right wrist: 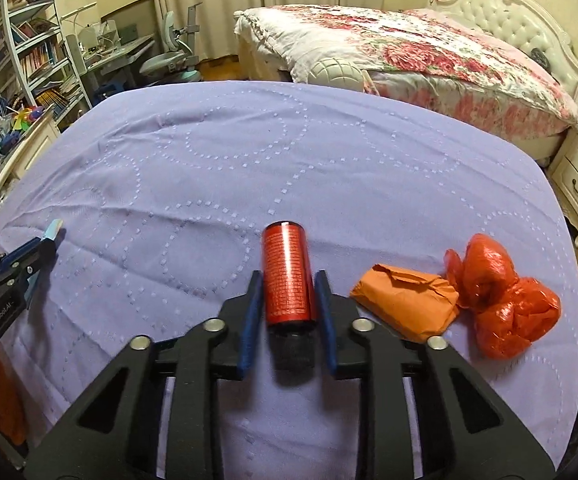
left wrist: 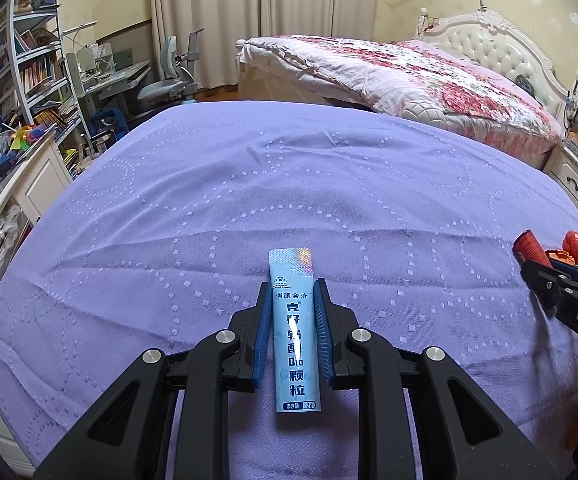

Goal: Collect trash
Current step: 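Grasp the red black-capped cylinder with the right tool while the left tool holds the tube, then carry the tube and cylinder over the trash bin and open both tools to drop them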

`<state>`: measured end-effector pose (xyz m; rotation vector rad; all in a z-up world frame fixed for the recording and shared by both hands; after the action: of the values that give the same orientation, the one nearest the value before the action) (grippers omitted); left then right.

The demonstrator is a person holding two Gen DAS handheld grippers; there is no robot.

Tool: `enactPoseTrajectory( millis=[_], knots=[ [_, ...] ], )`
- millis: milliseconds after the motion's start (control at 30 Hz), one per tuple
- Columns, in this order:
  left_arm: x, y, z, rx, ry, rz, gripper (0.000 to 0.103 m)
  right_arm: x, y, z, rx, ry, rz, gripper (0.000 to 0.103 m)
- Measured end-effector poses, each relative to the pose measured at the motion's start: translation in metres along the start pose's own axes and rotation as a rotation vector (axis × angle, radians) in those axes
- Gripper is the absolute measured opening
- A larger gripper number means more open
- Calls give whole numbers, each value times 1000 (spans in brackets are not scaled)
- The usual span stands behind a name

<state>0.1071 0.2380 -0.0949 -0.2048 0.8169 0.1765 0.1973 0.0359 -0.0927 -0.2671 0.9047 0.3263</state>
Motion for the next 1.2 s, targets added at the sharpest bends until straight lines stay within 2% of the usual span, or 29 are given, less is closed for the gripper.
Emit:
enactPoseTrajectory(
  millis=[233,600,967,1200],
  knots=[
    [-6,-5,-3,6,-10,-17,22,-14,-10,-19,33,2,-2,23],
    [-23,-42,-22,11,-16,-128,22,-51,-47,-64,130,-34,-13,23],
    [-51,-105,-28,88,-46,-208,22,-80,-106,-105,254,-86,-82,23],
    [-61,-175,-29,205,-71,-274,22,-95,-160,-129,340,-110,-180,23]
  ],
)
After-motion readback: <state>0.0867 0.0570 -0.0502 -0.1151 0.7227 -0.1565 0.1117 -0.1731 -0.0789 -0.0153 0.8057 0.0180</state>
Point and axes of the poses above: each gripper's, at about its wrist camera, not at the fingertips, and x roughly the way its jaws point, y to its left, z to its top, the point moved 5 cm from there along x, roughly the way its jaws point, and after that the axes turned 9 degrees about -z, right-handed, at the moved point
